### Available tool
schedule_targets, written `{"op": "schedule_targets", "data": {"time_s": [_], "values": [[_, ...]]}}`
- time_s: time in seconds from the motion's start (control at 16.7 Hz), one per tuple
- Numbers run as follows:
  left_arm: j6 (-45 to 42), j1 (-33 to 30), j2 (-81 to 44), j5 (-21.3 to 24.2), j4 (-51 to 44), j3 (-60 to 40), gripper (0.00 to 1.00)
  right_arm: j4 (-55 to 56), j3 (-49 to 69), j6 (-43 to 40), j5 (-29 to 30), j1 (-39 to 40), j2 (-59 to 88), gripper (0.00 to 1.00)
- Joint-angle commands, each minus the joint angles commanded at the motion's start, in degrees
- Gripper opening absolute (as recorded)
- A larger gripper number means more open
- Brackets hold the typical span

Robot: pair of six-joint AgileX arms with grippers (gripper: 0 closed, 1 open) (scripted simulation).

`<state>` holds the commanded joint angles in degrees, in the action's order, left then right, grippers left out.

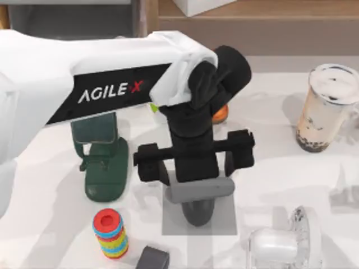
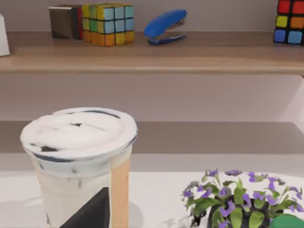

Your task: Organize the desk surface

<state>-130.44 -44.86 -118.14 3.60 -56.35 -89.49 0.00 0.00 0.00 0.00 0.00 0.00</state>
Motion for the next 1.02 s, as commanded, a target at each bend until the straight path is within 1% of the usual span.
{"op": "schedule_targets", "data": {"time_s": [0.12, 0.24, 0.36, 0.54, 0.72, 1.02], "values": [[3.38, 2.87, 6.07, 2.24, 0.59, 1.37, 1.00, 0.00, 0.00, 0.00, 0.00, 0.00, 0.00, 1.00], [7.99, 7.09, 13.16, 4.59, 1.15, 3.38, 1.00, 0.00, 0.00, 0.00, 0.00, 0.00, 0.00, 1.00], [13.86, 12.75, 20.15, 6.60, 1.55, 5.94, 1.00, 0.00, 0.00, 0.00, 0.00, 0.00, 0.00, 1.00], [24.43, 23.74, 28.08, 8.20, 2.10, 10.66, 1.00, 0.00, 0.00, 0.00, 0.00, 0.00, 0.00, 1.00], [36.29, 37.18, 31.19, 7.49, 2.37, 15.79, 1.00, 0.00, 0.00, 0.00, 0.00, 0.00, 0.00, 1.00], [56.70, 60.89, 29.05, 2.46, 2.32, 23.63, 1.00, 0.00, 0.00, 0.00, 0.00, 0.00, 0.00, 1.00]]}}
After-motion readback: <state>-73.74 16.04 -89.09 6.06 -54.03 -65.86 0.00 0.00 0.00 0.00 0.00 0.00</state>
